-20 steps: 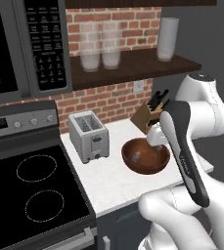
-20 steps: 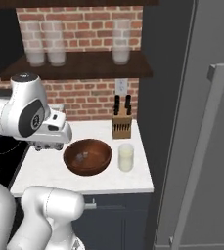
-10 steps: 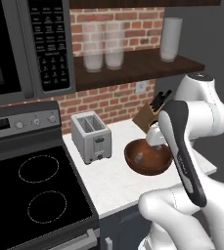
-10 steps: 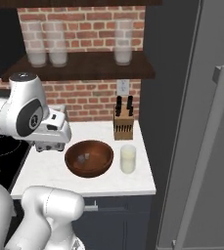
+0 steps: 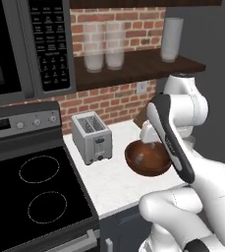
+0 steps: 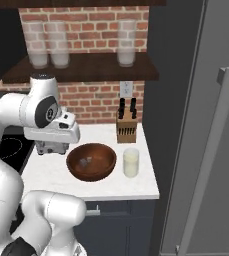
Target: Grab a lemon wedge from the fridge and one ice cube from the ice bowl, and put them in the glass of lemonade.
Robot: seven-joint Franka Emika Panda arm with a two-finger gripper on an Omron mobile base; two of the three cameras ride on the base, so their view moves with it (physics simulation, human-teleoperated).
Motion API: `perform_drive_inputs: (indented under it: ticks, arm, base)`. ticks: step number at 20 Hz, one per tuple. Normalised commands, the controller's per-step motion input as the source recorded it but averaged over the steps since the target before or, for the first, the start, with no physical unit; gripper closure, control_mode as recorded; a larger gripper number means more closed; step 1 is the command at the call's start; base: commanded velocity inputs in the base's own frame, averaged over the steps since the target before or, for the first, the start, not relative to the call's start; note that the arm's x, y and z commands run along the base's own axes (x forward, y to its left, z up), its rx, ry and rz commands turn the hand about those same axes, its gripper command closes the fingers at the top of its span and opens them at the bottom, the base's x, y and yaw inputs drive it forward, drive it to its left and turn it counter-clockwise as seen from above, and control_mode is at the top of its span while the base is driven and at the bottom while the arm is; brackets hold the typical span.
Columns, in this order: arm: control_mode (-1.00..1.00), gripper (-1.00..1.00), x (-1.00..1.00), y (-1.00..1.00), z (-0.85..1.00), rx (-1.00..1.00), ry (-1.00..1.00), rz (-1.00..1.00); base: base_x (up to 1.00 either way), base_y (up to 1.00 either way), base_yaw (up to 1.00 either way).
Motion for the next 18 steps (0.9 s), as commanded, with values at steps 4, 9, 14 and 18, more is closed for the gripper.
perform_drive_inputs:
  ticks: [4,9,14,18]
  arm:
    - [-1.00,-1.00,0.60,-0.03,-0.48,-0.02,0.27,0.00]
    - [-1.00,-1.00,0.45,0.00,-0.40,-0.01,0.10,0.00]
    - [-1.00,-1.00,0.52,0.00,-0.60,-0.01,-0.05,0.00]
    - [-1.00,-1.00,0.22,-0.19,-0.45,0.01,-0.13,0.09]
  base:
    - [0.00,0.00,0.00]
    - [0.00,0.00,0.00]
    - [0.00,0.00,0.00]
    - [0.00,0.00,0.00]
